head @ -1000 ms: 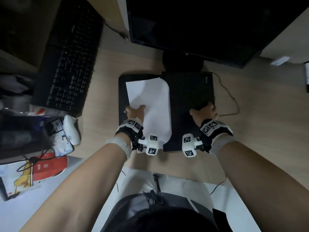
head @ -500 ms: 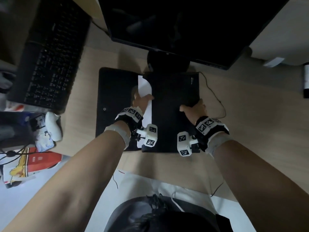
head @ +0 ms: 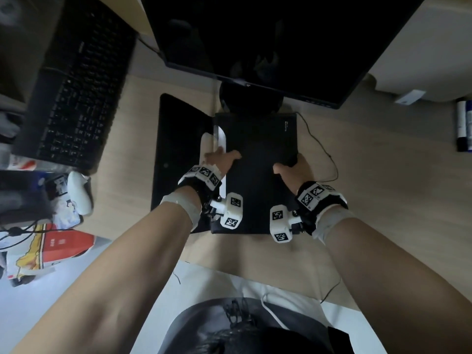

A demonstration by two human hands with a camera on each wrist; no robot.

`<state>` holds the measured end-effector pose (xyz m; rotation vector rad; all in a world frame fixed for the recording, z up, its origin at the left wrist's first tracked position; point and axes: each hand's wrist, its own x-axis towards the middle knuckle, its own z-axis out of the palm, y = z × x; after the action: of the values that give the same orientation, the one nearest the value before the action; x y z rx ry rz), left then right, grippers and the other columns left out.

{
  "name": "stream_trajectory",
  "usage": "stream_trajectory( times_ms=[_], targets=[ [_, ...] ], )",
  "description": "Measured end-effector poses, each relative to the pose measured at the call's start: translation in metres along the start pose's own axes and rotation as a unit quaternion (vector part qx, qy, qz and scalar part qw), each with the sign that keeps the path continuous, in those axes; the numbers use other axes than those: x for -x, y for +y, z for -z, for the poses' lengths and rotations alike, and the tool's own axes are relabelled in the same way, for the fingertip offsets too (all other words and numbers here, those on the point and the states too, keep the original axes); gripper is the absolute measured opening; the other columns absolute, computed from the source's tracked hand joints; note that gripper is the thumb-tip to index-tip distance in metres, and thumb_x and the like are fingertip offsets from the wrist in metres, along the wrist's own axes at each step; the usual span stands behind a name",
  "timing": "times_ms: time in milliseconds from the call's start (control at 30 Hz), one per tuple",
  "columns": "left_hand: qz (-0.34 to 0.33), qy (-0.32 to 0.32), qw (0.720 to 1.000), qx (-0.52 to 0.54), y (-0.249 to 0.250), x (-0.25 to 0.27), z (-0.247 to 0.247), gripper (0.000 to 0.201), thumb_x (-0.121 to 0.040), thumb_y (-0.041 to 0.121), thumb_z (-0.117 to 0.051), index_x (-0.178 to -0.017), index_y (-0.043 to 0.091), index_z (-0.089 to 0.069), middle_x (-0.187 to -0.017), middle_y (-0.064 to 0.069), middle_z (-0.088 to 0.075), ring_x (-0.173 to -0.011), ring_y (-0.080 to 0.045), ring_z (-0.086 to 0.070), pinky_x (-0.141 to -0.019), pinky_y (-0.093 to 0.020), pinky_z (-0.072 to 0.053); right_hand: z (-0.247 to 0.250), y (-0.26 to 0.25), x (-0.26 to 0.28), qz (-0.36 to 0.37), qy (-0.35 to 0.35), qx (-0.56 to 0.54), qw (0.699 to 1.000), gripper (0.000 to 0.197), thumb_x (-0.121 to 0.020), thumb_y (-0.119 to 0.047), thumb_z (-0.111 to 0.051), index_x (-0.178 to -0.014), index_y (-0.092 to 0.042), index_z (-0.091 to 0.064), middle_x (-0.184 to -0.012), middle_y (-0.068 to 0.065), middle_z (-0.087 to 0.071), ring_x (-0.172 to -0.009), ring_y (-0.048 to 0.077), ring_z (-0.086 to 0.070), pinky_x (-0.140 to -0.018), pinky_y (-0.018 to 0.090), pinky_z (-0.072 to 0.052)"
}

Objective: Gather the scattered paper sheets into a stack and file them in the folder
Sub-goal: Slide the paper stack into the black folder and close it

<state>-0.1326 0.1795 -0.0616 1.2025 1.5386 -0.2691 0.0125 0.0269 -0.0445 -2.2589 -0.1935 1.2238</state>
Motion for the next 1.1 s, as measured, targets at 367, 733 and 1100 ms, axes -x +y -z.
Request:
stream_trajectory(
  times_ms=[367, 733, 1100],
  targets=[
    [-0.028, 0.035, 0.996, 0.078, 0.016, 0.051, 0.001, 0.052, -0.080, 0.030, -0.060, -0.124, 0.004, -0.053, -0.116, -0.014, -0.058, -0.078, -0.016, -0.052, -0.063, -0.028, -0.036, 0.008, -0.003, 0.006, 0.004, -0.003, -0.024, 1.000, 0.074, -0.053, -0.048, -0.061, -0.122, -0.022, -0.056, -0.103, -0.002, -0.067, -0.092, 0.022, -0.064, -0.083, 0.040, -0.055],
    [-0.152, 0.393, 0.904, -0.072, 0.037, 0.111, 0.080, 0.052, -0.074, 0.027, -0.057, -0.127, 0.029, -0.053, -0.135, 0.000, -0.048, -0.126, -0.024, -0.042, -0.106, -0.042, -0.034, -0.005, -0.010, 0.039, -0.049, -0.056, -0.053, 0.996, 0.052, -0.063, -0.023, -0.064, -0.109, -0.001, -0.060, -0.095, 0.012, -0.066, -0.085, 0.032, -0.064, -0.081, 0.043, -0.057],
    [-0.010, -0.094, 0.992, 0.087, 0.055, 0.140, 0.088, 0.057, -0.099, 0.045, -0.036, -0.142, 0.008, -0.043, -0.145, -0.010, -0.047, -0.132, -0.032, -0.046, -0.109, -0.044, -0.035, -0.007, -0.028, 0.072, -0.055, -0.034, 0.008, 0.998, 0.045, -0.091, -0.033, -0.055, -0.123, -0.002, -0.060, -0.121, 0.019, -0.063, -0.114, 0.036, -0.060, -0.097, 0.046, -0.050]
  ],
)
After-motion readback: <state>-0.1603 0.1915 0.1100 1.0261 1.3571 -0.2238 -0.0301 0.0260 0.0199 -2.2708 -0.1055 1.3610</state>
